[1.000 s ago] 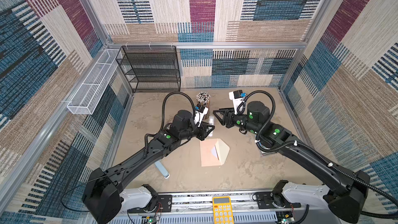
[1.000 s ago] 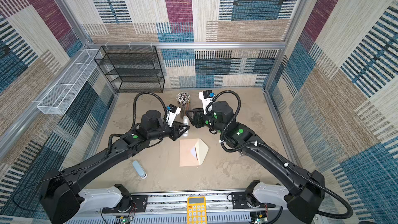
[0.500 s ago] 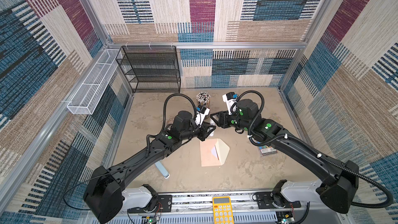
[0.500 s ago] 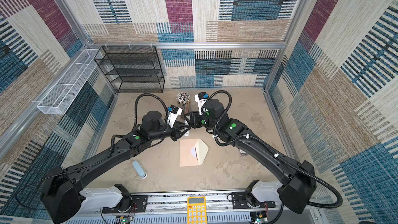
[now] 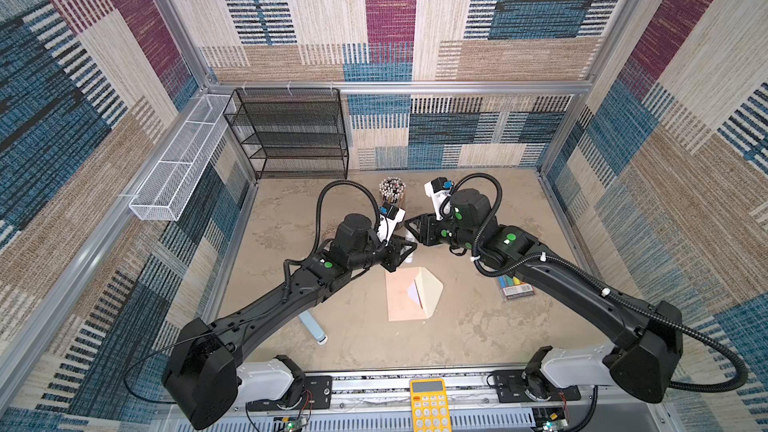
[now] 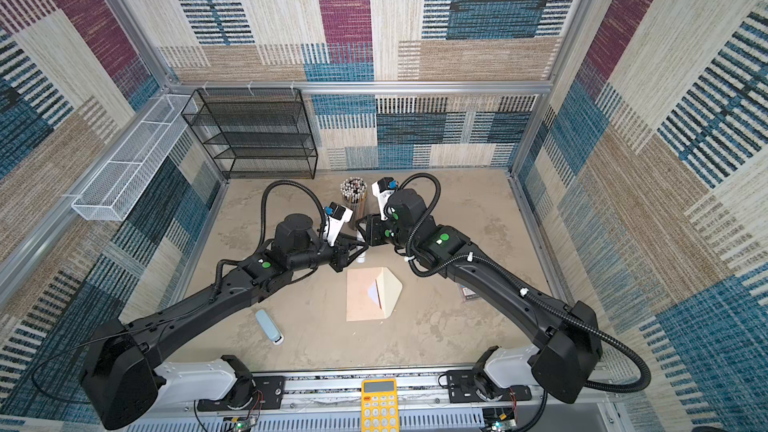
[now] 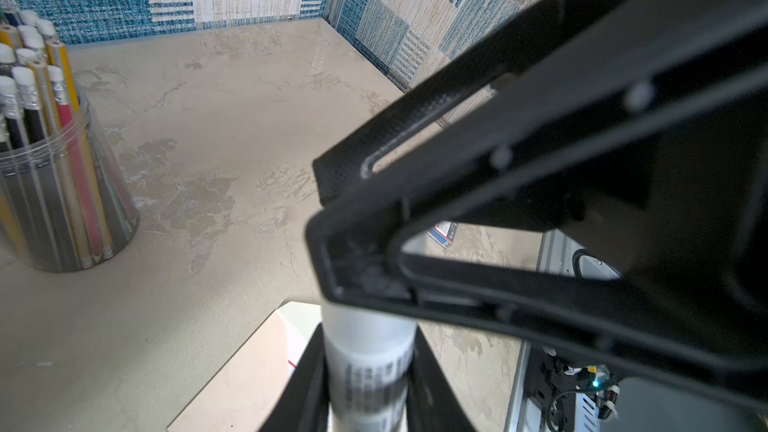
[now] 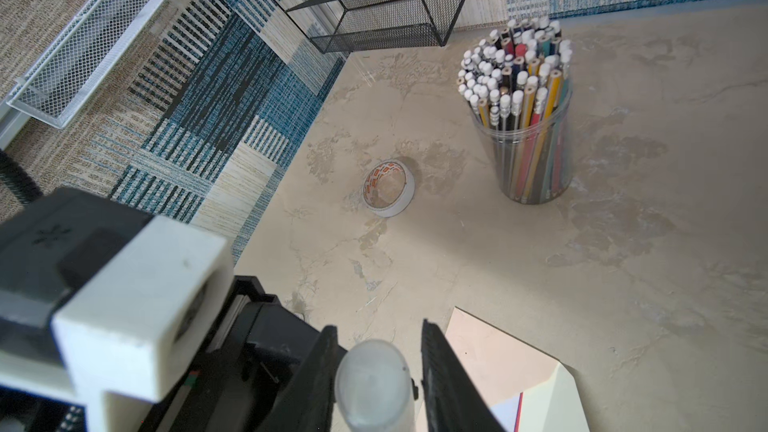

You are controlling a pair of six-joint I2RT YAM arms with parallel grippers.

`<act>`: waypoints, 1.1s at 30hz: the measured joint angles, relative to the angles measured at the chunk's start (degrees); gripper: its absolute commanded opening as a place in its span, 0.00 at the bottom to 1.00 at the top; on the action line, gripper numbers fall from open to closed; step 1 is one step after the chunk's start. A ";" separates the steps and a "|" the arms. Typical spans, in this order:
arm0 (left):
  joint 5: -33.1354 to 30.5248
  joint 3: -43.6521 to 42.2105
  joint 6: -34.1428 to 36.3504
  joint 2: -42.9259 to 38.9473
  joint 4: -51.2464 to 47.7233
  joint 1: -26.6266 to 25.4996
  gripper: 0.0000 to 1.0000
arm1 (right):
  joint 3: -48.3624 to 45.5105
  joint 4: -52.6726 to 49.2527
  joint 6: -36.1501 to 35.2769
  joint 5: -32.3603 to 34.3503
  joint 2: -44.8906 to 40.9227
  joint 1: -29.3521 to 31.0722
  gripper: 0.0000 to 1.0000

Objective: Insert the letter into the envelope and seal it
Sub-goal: 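Raise the glue stick upright with the left gripper while the right gripper grasps its cap, then pull the cap off the glue stick with the right gripper, moving away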

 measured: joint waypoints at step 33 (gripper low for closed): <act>1.44 -1.25 1.49 1.03 2.93 0.00 0.00 | 6.47 -8.13 -4.13 1.92 2.08 -0.02 0.13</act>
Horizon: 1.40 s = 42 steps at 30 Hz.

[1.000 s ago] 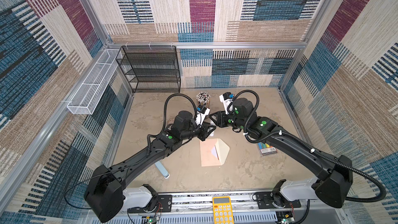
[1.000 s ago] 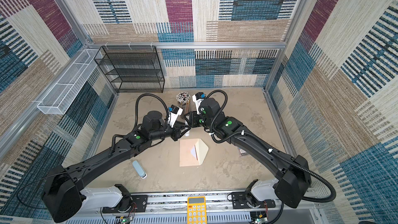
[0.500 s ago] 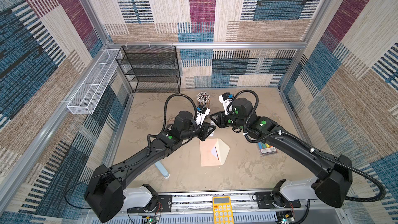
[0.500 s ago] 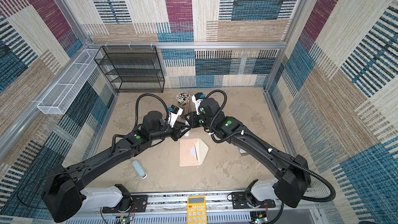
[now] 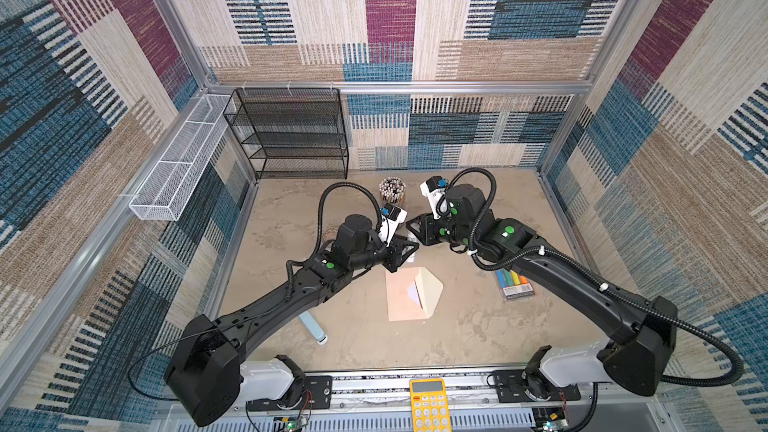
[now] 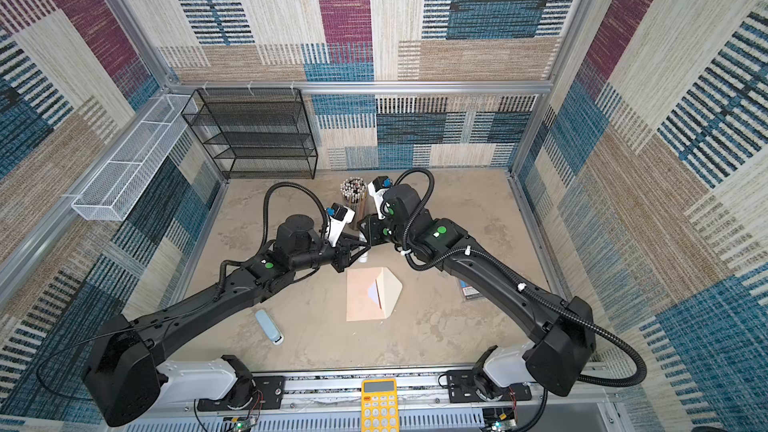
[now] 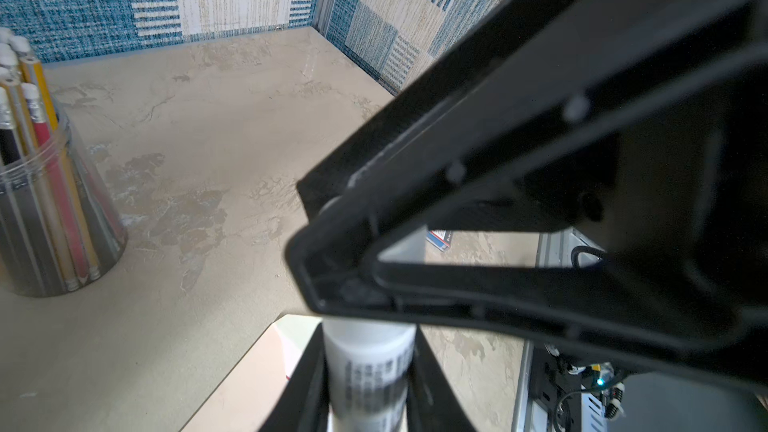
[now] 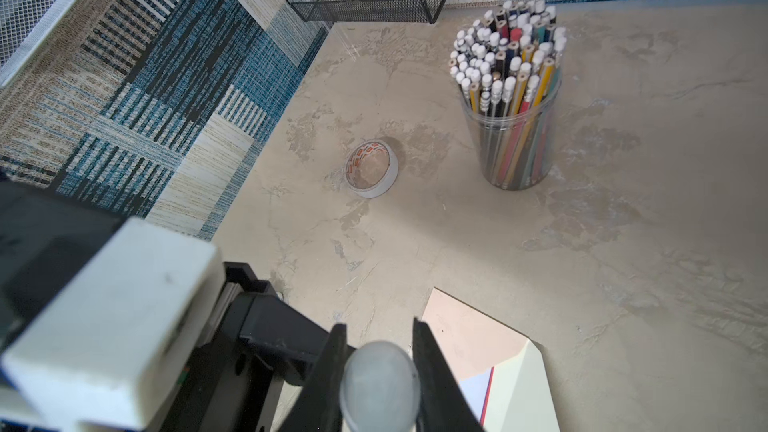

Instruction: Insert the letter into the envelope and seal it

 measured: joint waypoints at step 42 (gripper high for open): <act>-4.50 -3.26 2.71 -20.44 -16.52 0.00 0.00 | -17.40 27.43 1.55 19.41 24.63 -14.62 0.17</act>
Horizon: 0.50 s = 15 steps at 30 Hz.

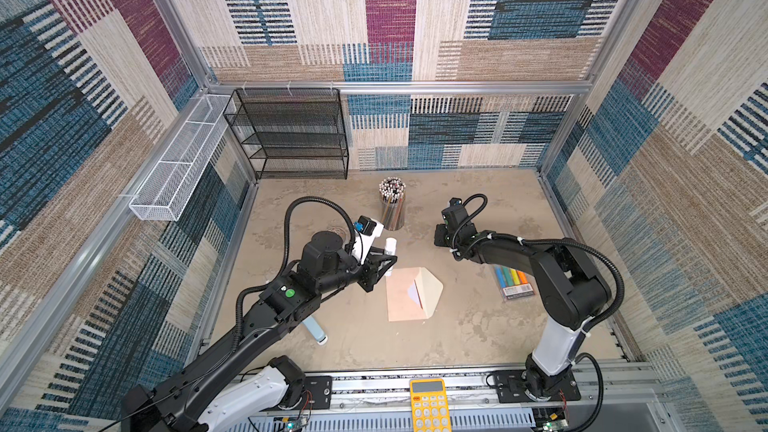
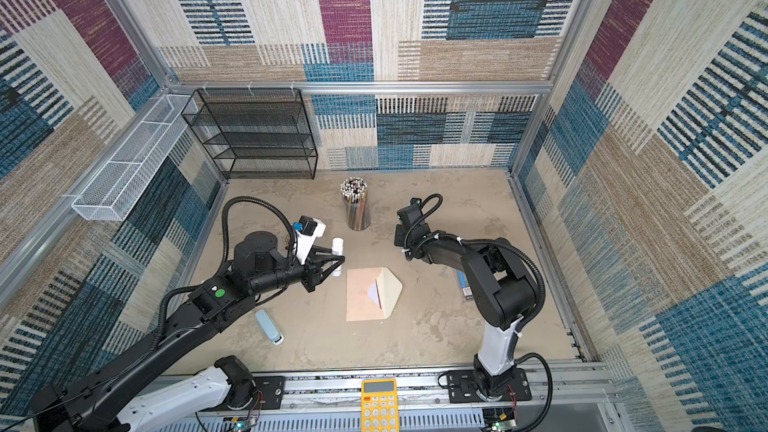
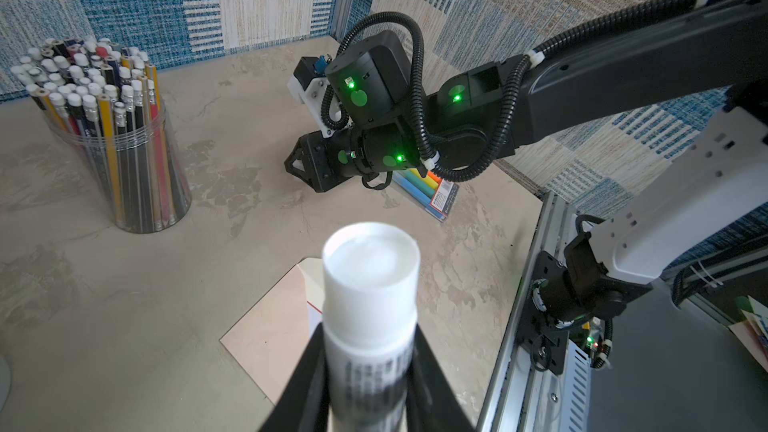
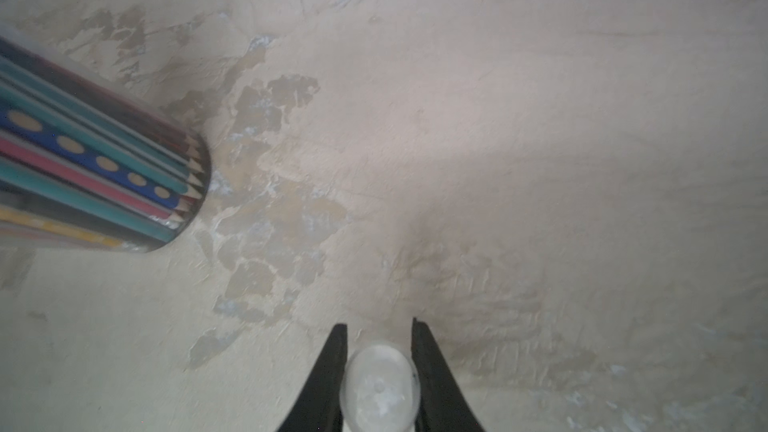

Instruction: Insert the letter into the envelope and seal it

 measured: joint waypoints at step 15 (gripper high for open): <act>0.02 -0.90 0.31 1.64 1.20 0.00 0.00 | -2.29 1.38 0.00 2.78 1.81 -0.94 0.20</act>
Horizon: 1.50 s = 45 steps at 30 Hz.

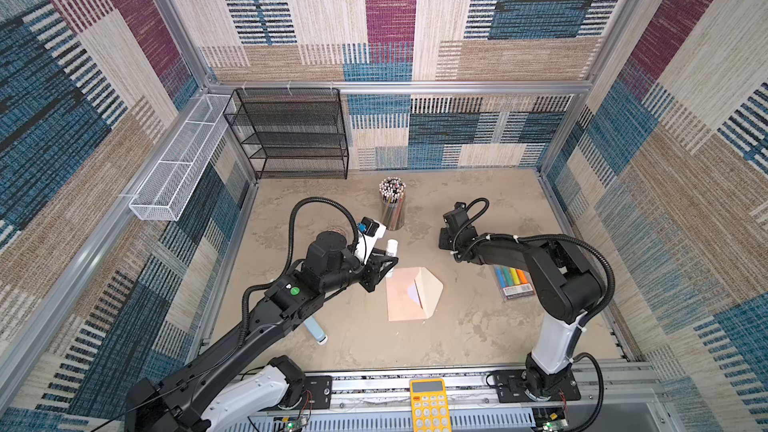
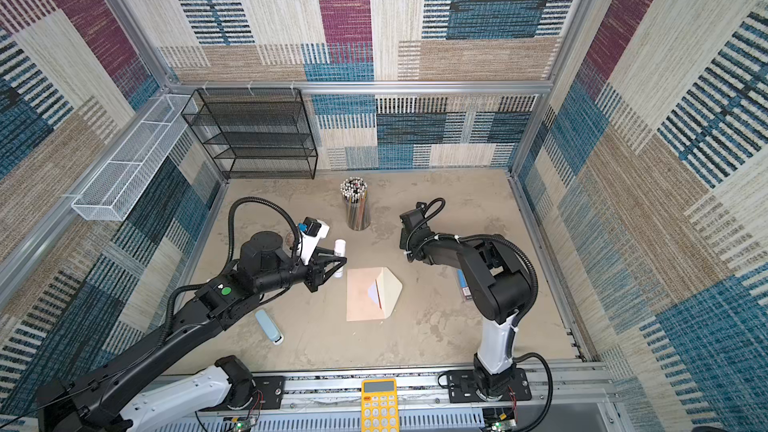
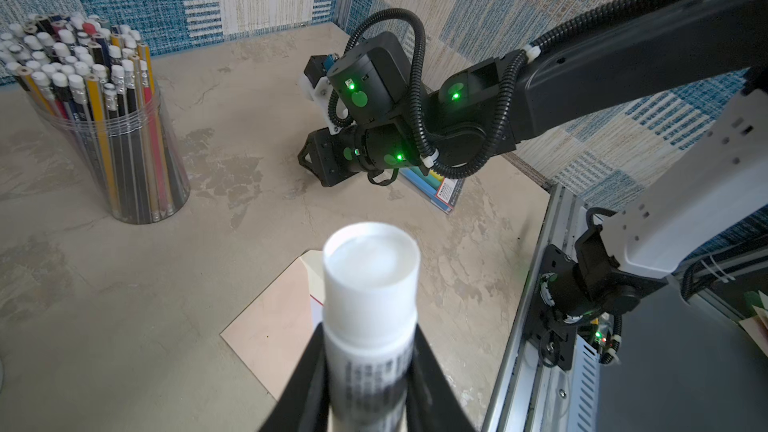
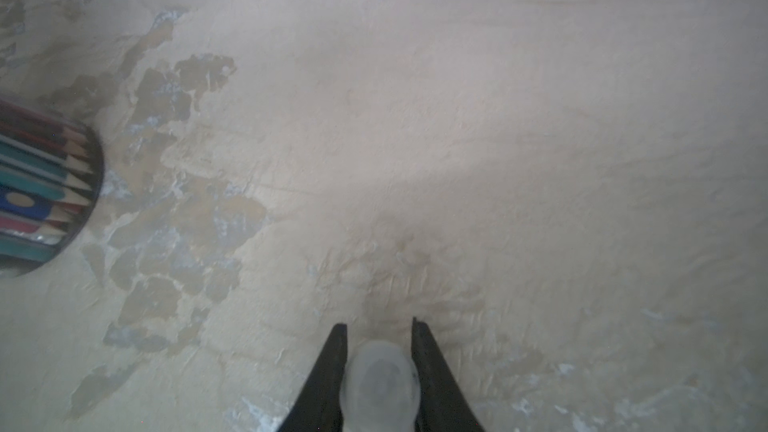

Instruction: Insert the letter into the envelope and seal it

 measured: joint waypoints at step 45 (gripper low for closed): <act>-15.82 -0.74 -2.03 -1.53 7.41 0.04 0.00 | -21.11 17.97 -12.76 -10.47 -38.42 10.58 0.49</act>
